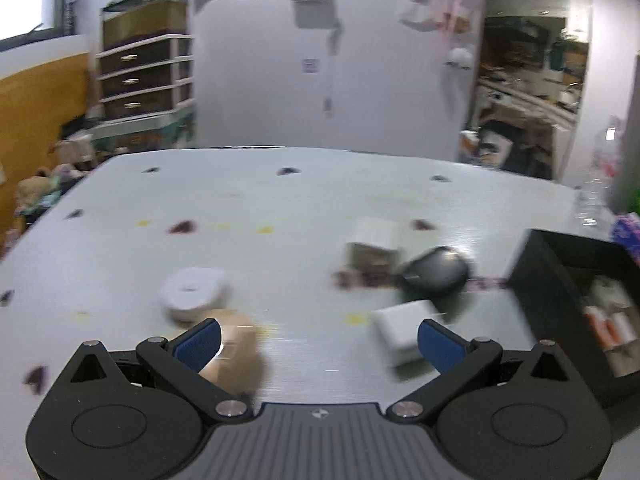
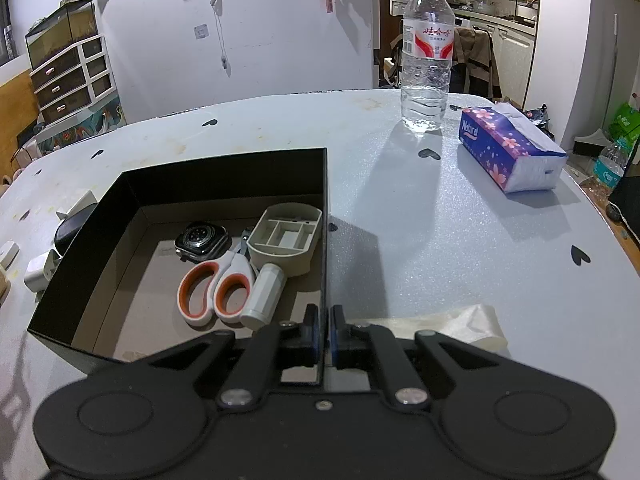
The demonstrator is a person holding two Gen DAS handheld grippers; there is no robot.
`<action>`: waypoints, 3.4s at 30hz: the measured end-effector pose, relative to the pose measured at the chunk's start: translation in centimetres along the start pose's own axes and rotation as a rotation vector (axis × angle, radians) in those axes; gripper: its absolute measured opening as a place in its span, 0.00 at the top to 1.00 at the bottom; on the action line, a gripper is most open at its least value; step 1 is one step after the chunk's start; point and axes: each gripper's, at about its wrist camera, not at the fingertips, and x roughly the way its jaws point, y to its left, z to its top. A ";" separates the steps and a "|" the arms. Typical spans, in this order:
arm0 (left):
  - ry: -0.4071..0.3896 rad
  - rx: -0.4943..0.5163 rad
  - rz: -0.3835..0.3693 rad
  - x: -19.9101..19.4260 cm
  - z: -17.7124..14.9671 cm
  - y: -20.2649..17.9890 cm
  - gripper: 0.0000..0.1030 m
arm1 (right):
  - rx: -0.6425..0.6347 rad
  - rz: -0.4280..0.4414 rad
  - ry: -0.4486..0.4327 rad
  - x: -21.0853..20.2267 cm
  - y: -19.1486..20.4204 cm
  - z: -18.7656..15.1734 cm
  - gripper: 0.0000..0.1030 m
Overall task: Organize rigid objects
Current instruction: 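Move the left tool to the beige earbud case and grasp it, then carry the beige earbud case with the left tool into the box and release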
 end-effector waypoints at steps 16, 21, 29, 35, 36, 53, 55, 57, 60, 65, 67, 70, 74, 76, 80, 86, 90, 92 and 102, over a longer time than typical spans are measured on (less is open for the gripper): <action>0.150 0.048 -0.042 3.4 0.6 6.2 0.45 | 0.002 0.000 0.001 0.0 -0.1 0.0 0.94; 0.179 0.080 -0.035 3.8 0.4 5.2 0.58 | 0.002 0.001 0.001 0.1 -0.1 0.0 0.94; 0.139 0.020 0.004 2.7 0.8 4.8 0.59 | 0.006 0.004 0.000 0.2 -0.1 0.0 0.94; 0.043 -0.018 -0.102 0.1 3.0 2.4 0.59 | 0.007 0.003 -0.002 0.2 -0.1 0.0 0.95; 0.031 -0.014 -0.124 -0.2 3.3 1.7 0.59 | 0.007 0.003 -0.002 0.2 -0.1 0.0 0.95; -0.002 0.474 -0.656 -0.3 5.9 -17.6 0.59 | 0.006 -0.001 0.004 0.2 0.0 0.0 0.95; 0.037 0.516 -0.704 0.8 5.8 -18.9 0.59 | 0.002 -0.005 0.009 0.2 0.1 0.1 0.95; 0.098 0.568 -0.747 2.3 5.3 -20.4 0.59 | -0.002 -0.010 0.015 0.3 0.2 0.2 0.95; 0.168 0.663 -0.789 3.8 4.3 -22.0 0.59 | -0.006 -0.020 0.022 0.5 0.3 0.3 0.95; 0.257 0.764 -0.858 5.4 4.0 -24.3 0.59 | 0.012 -0.027 0.029 0.8 0.4 0.3 0.95; 0.292 0.786 -0.900 5.8 3.9 -24.6 0.59 | 0.013 -0.028 0.033 0.9 0.4 0.4 0.95; 0.336 0.839 -0.953 6.2 3.3 -25.7 0.59 | 0.014 -0.028 0.043 1.1 0.4 0.4 0.95; 0.378 0.826 -1.014 7.2 3.3 -26.5 0.59 | 0.018 -0.029 0.052 1.4 0.3 0.5 0.95; 0.399 0.792 -1.032 7.7 3.3 -26.5 0.56 | 0.021 -0.029 0.057 1.5 0.3 0.6 0.95; 0.404 0.744 -1.058 7.7 3.7 -25.8 0.47 | 0.024 -0.027 0.065 1.7 0.3 0.6 0.95; 0.363 0.700 -1.035 6.7 4.9 -24.2 0.46 | 0.026 -0.026 0.065 1.6 0.3 0.6 0.95; 0.343 0.709 -0.980 6.5 5.4 -23.0 0.46 | 0.029 -0.022 0.062 1.5 0.1 0.6 0.95; 0.334 0.736 -0.929 6.5 5.7 -22.5 0.46 | 0.029 -0.021 0.062 1.6 0.1 0.6 0.95; 0.369 0.925 -0.788 7.5 4.9 -24.1 0.46 | 0.036 -0.013 0.059 1.6 0.0 0.6 0.95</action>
